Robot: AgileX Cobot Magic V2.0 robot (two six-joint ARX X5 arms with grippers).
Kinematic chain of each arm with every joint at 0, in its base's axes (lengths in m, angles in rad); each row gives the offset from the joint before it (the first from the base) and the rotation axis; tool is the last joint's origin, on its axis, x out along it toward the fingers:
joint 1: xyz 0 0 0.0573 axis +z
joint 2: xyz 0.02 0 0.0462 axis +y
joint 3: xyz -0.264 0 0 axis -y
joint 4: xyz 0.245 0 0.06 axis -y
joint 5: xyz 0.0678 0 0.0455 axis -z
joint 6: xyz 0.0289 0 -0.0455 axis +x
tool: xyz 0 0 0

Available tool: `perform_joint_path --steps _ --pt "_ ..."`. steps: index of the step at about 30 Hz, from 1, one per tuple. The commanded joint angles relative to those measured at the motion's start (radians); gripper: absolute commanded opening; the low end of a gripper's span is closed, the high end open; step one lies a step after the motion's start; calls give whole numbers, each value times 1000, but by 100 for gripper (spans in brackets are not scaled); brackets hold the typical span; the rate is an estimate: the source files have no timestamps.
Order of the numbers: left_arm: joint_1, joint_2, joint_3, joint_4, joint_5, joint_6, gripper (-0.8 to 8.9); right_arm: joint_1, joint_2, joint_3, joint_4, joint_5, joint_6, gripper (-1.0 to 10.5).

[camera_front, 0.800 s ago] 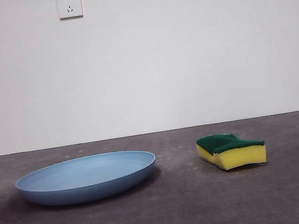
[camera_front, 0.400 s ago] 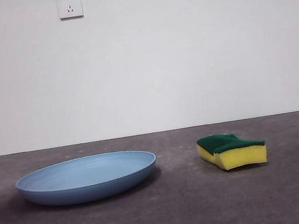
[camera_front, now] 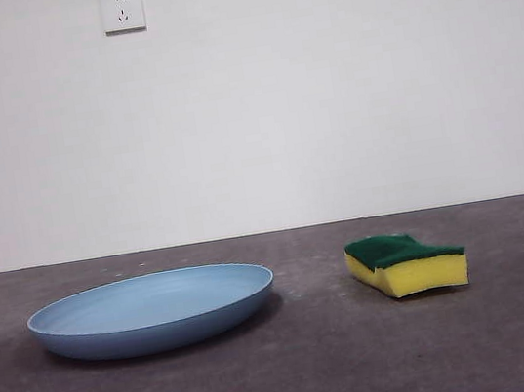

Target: Pick up the plate,pick up the cloth,clean the plate with the cloth

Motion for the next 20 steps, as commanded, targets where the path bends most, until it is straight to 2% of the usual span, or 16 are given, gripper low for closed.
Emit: perform_joint_path --steps 1,5,11,20 --pt "50 -40 -64 35 24 14 -3 1 -3 -6 6 3 9 1" --pt "104 -100 -178 124 35 14 -3 1 -3 -6 5 3 9 1" --pt "130 -171 -347 238 36 0 -3 1 -3 -6 5 2 9 1" --pt "151 -273 -500 247 37 -55 -3 1 -3 -6 5 3 9 1"
